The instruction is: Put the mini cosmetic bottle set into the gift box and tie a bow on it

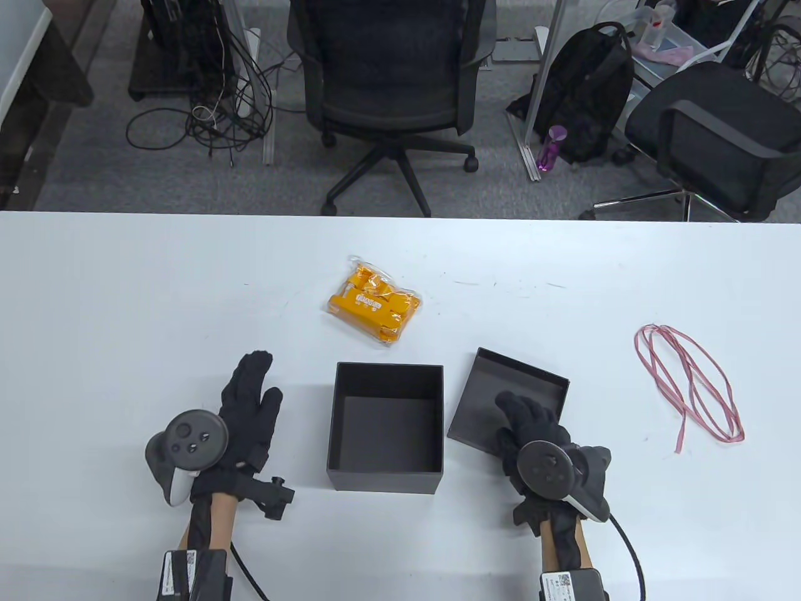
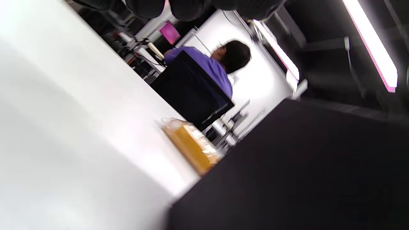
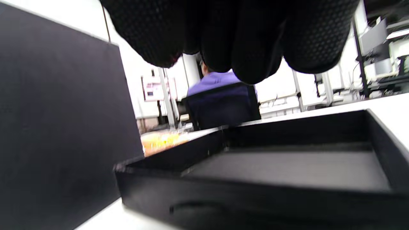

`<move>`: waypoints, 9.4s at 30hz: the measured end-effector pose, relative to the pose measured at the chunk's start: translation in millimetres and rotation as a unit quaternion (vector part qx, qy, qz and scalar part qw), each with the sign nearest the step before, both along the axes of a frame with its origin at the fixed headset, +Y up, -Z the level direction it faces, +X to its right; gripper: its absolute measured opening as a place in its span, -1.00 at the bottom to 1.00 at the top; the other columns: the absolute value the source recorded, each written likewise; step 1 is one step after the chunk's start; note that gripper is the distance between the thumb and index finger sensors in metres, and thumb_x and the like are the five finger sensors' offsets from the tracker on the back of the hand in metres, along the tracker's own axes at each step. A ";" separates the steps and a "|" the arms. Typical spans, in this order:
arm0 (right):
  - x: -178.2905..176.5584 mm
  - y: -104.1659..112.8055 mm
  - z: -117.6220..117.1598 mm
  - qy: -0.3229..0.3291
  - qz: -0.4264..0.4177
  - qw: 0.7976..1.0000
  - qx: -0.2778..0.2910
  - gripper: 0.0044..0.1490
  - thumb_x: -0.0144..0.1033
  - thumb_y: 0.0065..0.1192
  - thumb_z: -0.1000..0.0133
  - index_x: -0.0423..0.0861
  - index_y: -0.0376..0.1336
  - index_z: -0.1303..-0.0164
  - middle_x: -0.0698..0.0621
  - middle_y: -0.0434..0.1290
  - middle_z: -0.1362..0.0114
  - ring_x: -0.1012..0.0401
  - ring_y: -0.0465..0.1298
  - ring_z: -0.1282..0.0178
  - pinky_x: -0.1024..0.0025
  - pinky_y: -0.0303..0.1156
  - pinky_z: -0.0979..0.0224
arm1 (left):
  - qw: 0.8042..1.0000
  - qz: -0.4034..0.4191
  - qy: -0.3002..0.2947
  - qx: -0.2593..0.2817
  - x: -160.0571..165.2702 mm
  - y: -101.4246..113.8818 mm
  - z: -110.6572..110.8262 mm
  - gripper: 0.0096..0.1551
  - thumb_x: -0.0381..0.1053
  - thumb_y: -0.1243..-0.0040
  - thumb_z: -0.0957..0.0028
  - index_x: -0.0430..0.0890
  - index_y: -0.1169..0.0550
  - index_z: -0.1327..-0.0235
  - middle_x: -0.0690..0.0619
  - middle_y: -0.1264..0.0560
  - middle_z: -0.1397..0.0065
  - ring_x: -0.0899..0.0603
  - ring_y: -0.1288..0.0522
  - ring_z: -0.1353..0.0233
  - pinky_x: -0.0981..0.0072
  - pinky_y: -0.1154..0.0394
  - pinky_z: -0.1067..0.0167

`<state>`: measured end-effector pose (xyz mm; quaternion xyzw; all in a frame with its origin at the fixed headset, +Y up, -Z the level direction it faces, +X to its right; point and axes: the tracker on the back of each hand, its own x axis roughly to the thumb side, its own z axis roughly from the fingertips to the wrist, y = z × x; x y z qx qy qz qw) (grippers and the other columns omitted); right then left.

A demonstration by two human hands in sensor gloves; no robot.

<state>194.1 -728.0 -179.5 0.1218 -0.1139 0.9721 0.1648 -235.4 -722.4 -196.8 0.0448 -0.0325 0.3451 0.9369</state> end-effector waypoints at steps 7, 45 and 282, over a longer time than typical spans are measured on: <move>13.5 -1.8 0.7 -0.033 0.000 0.999 0.008 -0.28 -0.37 0.26 -0.16 -0.25 0.16 -0.53 -0.26 0.36 -0.45 -0.19 0.45 -0.32 -0.20 0.45 -0.27 | 0.948 -0.292 -0.092 -0.084 51.2 5.6 -104.8 -0.06 -0.13 -0.11 -0.24 0.15 0.14 -0.68 -0.02 0.02 -0.78 -0.40 -0.15 -0.74 -0.48 -0.22 -0.52; 32.8 -18.7 -3.8 -0.074 0.001 0.997 -0.032 -0.30 -0.36 0.25 -0.17 -0.26 0.19 -0.52 -0.26 0.39 -0.43 -0.19 0.48 -0.29 -0.21 0.46 -0.26 | 0.841 -0.484 -0.184 -0.158 115.8 -52.6 -205.6 0.30 0.42 -0.39 0.28 0.35 0.08 -0.66 0.27 0.05 -0.80 -0.13 -0.16 -0.83 -0.51 -0.05 -0.66; -91.4 2.5 5.4 0.080 -0.406 0.890 -0.193 -0.11 -0.13 -0.43 -0.42 -0.34 -0.52 -0.68 -0.69 -0.29 -0.56 -0.50 -0.10 -0.34 -0.37 0.02 -0.33 | 0.992 0.120 -0.019 -0.034 87.6 1.7 56.4 -0.16 0.22 0.37 -0.39 -0.23 0.12 -0.75 -0.49 -0.28 -0.49 -0.42 -0.49 -0.17 -0.12 -0.52 -0.10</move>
